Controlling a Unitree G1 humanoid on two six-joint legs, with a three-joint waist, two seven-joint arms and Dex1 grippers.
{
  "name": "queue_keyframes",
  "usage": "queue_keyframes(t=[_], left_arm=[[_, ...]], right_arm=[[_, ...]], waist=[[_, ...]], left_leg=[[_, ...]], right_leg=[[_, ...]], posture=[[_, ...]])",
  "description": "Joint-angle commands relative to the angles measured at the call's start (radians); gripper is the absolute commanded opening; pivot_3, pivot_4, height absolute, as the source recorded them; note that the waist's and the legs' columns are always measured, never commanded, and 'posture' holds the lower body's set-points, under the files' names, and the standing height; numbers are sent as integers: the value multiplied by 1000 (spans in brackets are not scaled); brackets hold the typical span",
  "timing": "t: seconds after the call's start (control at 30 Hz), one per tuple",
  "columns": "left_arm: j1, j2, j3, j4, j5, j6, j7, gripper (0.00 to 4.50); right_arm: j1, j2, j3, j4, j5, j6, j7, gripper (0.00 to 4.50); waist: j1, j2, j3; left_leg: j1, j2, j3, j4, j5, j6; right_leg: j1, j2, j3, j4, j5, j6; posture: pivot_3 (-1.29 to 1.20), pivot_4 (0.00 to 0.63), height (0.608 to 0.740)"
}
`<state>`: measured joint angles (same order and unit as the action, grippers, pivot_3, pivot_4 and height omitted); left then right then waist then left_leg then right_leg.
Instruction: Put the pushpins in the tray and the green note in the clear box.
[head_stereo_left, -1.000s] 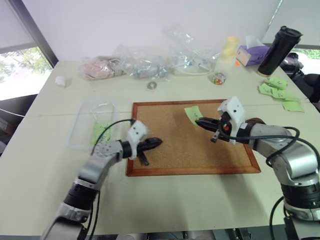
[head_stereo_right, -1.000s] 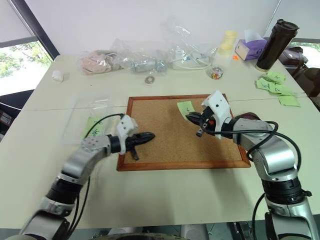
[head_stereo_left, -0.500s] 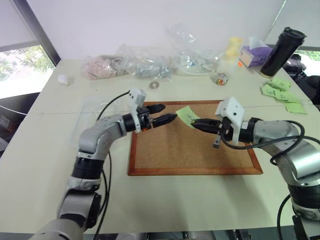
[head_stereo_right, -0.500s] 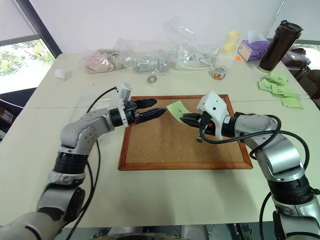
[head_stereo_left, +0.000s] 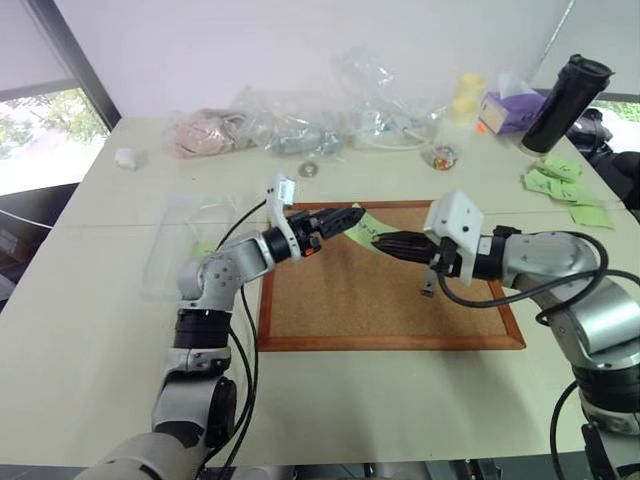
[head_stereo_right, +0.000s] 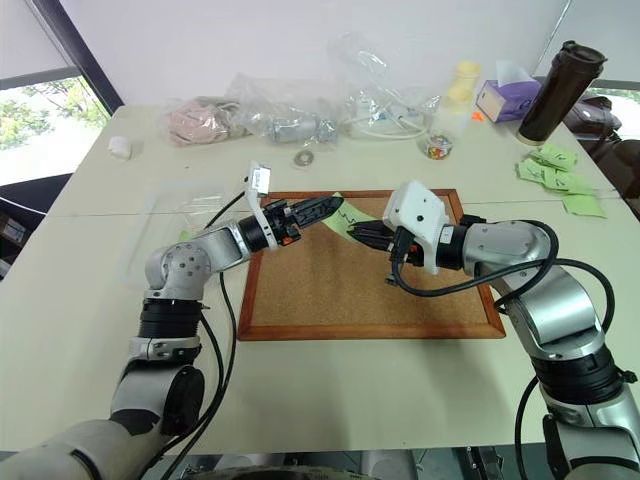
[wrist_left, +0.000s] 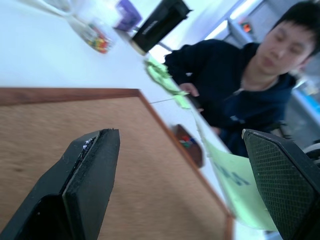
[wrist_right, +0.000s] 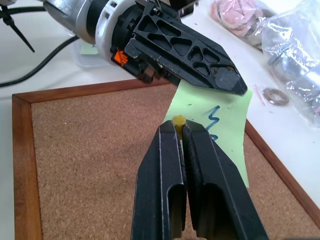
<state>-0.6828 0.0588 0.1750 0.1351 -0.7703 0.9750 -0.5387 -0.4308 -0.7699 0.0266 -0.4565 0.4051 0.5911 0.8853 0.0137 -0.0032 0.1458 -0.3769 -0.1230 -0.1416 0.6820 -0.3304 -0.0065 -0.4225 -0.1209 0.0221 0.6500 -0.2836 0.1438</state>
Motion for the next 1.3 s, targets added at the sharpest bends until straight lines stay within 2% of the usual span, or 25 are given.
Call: queue_keyframes(t=[0.03,0.13,0.3,0.63,0.8,0.97,1.1,1.3], left_arm=[[-22,-9,15,-33,-58,48,17,3803],[-21,-18,20,-34,-77,61,33,2560],[-13,-13,13,-49,-76,57,37,49],[20,74,-77,-52,52,-78,-20,49],[23,88,-74,-70,63,-113,-31,49],[40,100,-101,-123,79,-142,-44,49],[70,116,-161,-165,134,-196,-63,49],[99,117,-197,-202,159,-235,-74,49]], right_arm=[[-18,-14,-14,-38,-3,-17,-2,0],[-19,-14,-12,-33,-11,-21,-1,0],[-16,-12,-13,-28,-19,-27,-2,0],[-11,-5,-75,-14,0,7,-37,0],[50,10,-291,132,70,85,-121,0],[172,-50,-446,379,-3,7,-161,0],[229,-72,-446,548,-76,-85,-175,0],[216,-55,-430,710,-92,-134,-177,0]], waist=[[-1,0,0],[-1,0,0],[-1,0,0],[1,0,0],[4,-1,0],[2,-1,0],[-5,1,-1],[-3,1,-1]], left_leg=[[0,0,0,0,0,0],[0,0,0,0,0,0],[0,0,0,0,0,0],[0,0,0,0,0,0],[0,0,0,0,0,0],[0,0,0,0,0,0],[1,0,2,-1,0,0],[2,0,3,-1,0,0]], right_leg=[[0,0,0,0,0,0],[0,0,0,0,0,0],[0,0,0,0,0,0],[0,0,0,0,0,0],[1,0,0,0,0,0],[1,0,0,0,0,0],[0,0,1,1,0,0],[0,0,1,1,0,0]], posture=[[0,150,730],[0,150,730],[0,150,730],[0,150,730],[0,150,730],[0,150,730],[0,150,730],[0,150,730]])
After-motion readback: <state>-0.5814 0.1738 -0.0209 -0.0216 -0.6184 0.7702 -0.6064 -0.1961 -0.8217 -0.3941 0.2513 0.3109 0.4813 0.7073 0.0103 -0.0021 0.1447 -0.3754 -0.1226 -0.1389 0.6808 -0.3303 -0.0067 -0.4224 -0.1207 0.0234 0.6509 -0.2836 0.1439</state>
